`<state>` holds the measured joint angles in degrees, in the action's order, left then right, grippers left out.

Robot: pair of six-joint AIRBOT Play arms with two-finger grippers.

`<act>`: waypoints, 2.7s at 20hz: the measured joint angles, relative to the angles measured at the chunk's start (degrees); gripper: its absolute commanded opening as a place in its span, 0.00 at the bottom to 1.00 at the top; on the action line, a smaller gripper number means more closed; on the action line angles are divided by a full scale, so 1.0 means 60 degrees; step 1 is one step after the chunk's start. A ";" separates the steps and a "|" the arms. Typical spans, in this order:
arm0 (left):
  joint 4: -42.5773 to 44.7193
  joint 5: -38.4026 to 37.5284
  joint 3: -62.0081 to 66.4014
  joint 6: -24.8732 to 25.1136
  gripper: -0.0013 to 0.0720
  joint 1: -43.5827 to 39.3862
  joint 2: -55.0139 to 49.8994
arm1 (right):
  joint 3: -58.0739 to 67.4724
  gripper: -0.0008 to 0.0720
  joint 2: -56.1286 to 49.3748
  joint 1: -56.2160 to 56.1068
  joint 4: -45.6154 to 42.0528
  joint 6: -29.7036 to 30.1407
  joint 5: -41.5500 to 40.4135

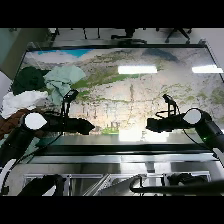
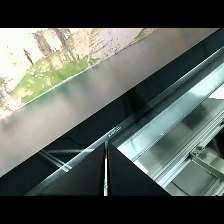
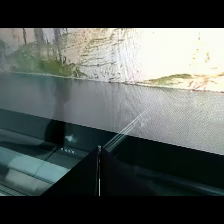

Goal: Fold the shirts.

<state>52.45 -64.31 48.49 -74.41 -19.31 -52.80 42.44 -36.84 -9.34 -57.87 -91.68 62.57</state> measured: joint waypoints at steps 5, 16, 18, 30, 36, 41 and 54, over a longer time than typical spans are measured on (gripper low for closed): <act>0.0000 0.0004 0.0000 0.0000 0.04 0.0000 0.0000 | 0.0000 0.04 0.0000 0.0000 0.0000 0.0004 0.0000; -0.0004 0.0310 0.0000 -0.0007 0.04 -0.0004 -0.0029 | 0.0000 0.04 0.0000 0.0000 0.0000 0.0000 0.0000; -0.0015 0.0798 0.0007 -0.0168 0.04 -0.0004 -0.0138 | 0.0000 0.04 0.0000 0.0000 0.0000 0.0004 -0.0091; 0.1417 0.0470 0.3089 -0.0736 0.96 0.3643 -0.3297 | 0.0000 0.56 -0.0084 0.0000 -0.0430 0.0004 -0.1348; 0.1545 0.0386 0.3985 -0.0652 0.96 0.5861 -0.5686 | 0.0000 0.56 -0.0208 0.0015 -0.1290 0.0004 -0.2218; 0.1155 0.1676 0.4255 -0.0605 0.96 0.5945 -0.7497 | 0.0138 0.56 -0.0379 0.0619 -0.1432 -0.0215 -0.2692; 0.0889 0.0823 0.8794 -0.0743 0.04 0.4688 -0.9264 | 0.0612 0.07 -0.0863 0.2022 -0.1016 -0.0215 -0.2433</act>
<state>57.78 -59.37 101.25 -78.87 8.82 -108.38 46.11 -42.02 2.79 -63.96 -92.97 47.97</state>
